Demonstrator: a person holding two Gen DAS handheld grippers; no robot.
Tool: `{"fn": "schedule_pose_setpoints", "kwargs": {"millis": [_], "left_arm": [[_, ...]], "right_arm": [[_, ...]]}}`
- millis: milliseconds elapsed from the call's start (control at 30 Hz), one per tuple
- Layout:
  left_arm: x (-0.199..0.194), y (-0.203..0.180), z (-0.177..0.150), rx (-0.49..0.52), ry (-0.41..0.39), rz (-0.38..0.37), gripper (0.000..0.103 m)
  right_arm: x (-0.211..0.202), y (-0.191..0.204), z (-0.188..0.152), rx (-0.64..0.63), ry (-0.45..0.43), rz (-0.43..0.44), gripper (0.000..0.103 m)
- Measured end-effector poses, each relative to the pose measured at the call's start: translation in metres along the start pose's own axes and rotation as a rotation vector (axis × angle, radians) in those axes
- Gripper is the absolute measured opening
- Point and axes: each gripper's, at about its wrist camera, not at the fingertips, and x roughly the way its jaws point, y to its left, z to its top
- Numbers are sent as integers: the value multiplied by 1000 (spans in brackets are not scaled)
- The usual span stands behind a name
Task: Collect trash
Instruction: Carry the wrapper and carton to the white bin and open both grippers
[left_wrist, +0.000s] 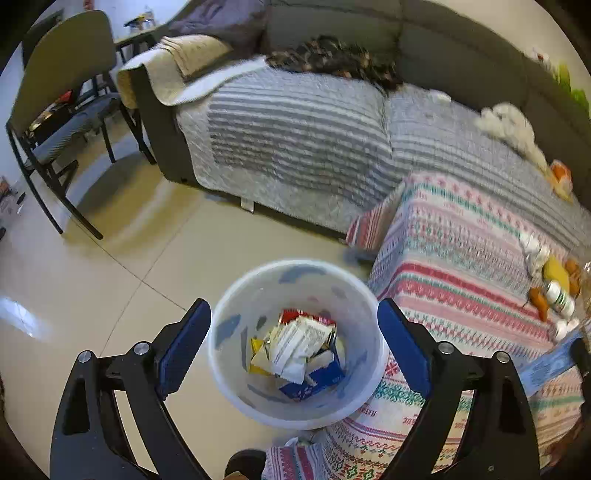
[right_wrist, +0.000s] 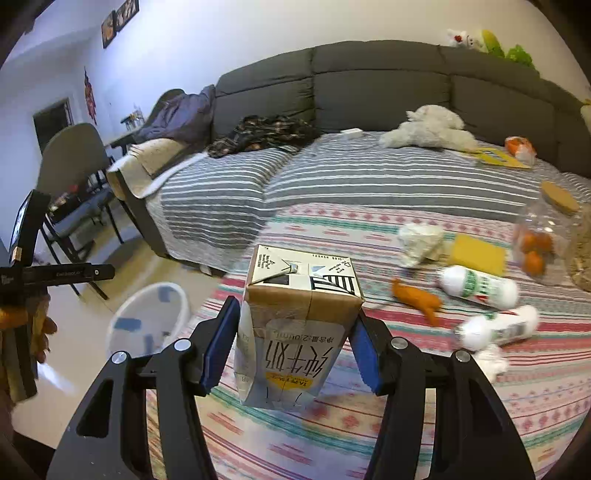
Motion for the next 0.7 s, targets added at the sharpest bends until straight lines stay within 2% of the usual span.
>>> {"fn": "schedule_pose_setpoints", "kwargs": {"millis": [267,567,600,700], "left_arm": [[-35,27,16,-76,-144,80,89],[-51,53,26,-127,-215,134,92],[-52,54,26,-131,-216,134,92],[-52,58,27,-143,-219,132,92]], "right_arm": [[42,75,12,-20,15,106,57],[93,151,12,-29,74,215,59],[97,156,12,-25,84,218,60],[101,164,17,-21,91,192,82]]}}
